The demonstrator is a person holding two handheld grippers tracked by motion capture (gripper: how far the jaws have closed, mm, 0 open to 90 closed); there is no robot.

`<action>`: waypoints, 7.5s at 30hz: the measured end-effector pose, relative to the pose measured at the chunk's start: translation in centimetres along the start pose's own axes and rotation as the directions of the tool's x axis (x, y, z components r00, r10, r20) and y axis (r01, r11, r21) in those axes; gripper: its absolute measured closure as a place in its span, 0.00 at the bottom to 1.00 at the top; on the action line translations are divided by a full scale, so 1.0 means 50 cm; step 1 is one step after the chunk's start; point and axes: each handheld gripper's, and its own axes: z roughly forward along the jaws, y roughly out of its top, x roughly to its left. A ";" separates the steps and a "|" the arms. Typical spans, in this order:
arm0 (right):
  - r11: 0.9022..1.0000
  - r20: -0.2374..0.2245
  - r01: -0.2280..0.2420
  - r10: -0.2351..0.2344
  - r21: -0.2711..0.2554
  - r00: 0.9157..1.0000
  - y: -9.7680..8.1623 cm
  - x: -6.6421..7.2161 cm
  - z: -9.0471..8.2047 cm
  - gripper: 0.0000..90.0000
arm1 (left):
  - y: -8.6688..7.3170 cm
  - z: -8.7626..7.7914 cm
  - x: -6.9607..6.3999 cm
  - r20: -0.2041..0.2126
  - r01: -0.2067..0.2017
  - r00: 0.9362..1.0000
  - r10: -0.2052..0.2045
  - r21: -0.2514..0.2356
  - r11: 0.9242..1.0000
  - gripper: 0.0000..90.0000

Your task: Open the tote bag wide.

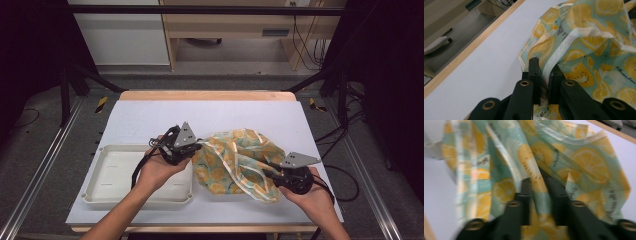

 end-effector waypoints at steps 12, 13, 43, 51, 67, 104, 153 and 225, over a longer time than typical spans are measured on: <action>0.997 0.072 0.019 -0.013 -0.077 0.997 -0.009 0.028 -0.074 0.99 | -0.028 -0.042 -0.042 0.072 -0.022 0.997 0.021 0.017 1.000 0.57; 0.997 0.090 0.014 -0.007 -0.076 0.996 -0.009 0.022 -0.072 0.99 | -0.029 -0.048 -0.045 0.080 -0.029 0.996 0.027 0.022 0.999 0.51; 0.993 0.050 0.069 -0.064 -0.096 0.997 0.006 0.066 -0.089 1.00 | 0.044 0.046 -0.072 0.220 -0.111 0.971 0.094 0.067 0.992 0.30; 0.992 0.055 0.066 -0.060 -0.105 0.997 -0.009 0.075 -0.112 1.00 | 0.047 0.069 -0.126 0.336 -0.235 0.924 0.184 0.117 0.965 0.61; 0.998 0.032 0.061 -0.060 -0.013 0.998 -0.021 0.076 -0.124 0.62 | -0.005 0.060 -0.199 0.377 -0.232 0.911 0.165 0.140 0.963 1.00; 0.917 0.264 -0.148 0.049 0.370 0.963 -0.011 -0.137 0.037 0.99 | -0.049 0.054 -0.253 0.440 -0.261 0.881 0.175 0.143 0.955 1.00; 0.951 -0.168 0.247 -0.216 0.188 0.962 -0.024 0.013 -0.017 0.92 | -0.053 0.014 -0.228 0.404 -0.233 0.902 0.150 0.164 0.959 1.00; 0.942 -0.158 0.167 -0.125 0.290 0.980 -0.135 0.030 -0.025 1.00 | -0.018 0.235 0.014 0.060 0.016 0.997 -0.042 0.378 0.926 1.00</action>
